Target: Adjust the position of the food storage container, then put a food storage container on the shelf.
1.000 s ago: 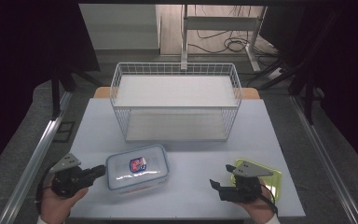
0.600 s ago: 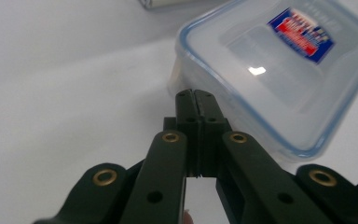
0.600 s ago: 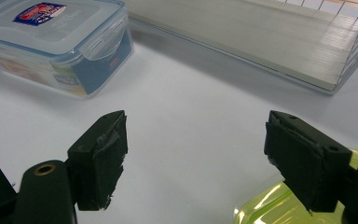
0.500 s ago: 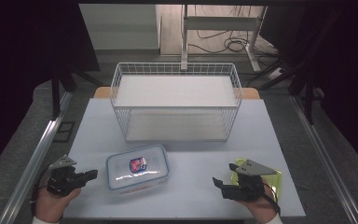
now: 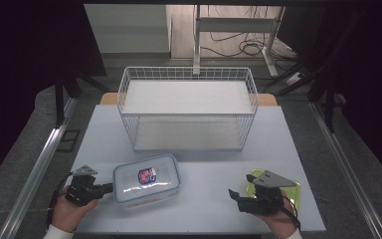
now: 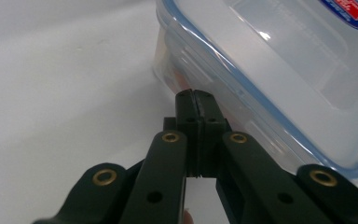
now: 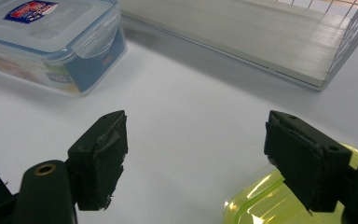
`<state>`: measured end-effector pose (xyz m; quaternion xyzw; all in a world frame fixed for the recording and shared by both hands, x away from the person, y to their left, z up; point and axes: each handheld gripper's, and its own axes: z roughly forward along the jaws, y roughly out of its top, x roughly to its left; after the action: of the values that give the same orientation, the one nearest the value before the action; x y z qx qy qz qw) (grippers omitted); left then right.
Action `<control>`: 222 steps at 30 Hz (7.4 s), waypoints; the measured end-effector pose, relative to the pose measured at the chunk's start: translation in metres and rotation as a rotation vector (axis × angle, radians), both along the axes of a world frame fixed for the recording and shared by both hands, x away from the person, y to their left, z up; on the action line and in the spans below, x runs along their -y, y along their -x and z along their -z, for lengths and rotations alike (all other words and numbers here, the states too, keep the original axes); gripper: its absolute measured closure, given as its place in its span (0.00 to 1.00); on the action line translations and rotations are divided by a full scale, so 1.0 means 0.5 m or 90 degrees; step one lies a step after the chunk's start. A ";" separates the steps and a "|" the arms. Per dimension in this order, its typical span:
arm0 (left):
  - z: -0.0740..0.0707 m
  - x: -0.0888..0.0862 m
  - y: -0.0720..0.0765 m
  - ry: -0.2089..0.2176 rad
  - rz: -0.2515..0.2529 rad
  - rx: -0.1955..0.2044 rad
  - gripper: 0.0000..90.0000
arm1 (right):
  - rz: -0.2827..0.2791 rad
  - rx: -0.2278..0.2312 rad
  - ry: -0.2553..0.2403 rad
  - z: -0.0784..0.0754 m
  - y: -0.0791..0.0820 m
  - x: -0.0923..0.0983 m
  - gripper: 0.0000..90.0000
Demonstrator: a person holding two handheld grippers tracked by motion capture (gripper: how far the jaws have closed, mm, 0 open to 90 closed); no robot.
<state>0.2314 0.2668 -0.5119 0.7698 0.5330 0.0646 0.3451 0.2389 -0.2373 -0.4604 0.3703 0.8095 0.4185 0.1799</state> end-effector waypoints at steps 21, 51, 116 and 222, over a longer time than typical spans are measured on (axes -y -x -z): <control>-0.005 0.057 -0.076 -0.012 0.028 -0.006 1.00 | -0.001 0.001 -0.003 -0.003 -0.002 0.004 0.24; -0.009 0.177 -0.147 -0.017 0.085 0.002 1.00 | -0.007 -0.001 0.002 -0.002 0.000 -0.002 0.25; 0.020 0.162 -0.170 0.252 0.125 -0.145 0.14 | -0.020 -0.021 -0.025 -0.043 -0.047 -0.109 0.22; -0.014 0.154 -0.076 0.229 0.124 0.014 0.49 | -0.052 -0.330 -0.192 0.038 -0.153 -0.103 0.54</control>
<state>0.2693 0.1896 -0.5051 0.7430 0.4550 -0.0574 0.4875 0.3154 -0.1859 -0.4795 0.4547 0.7715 0.4322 -0.1064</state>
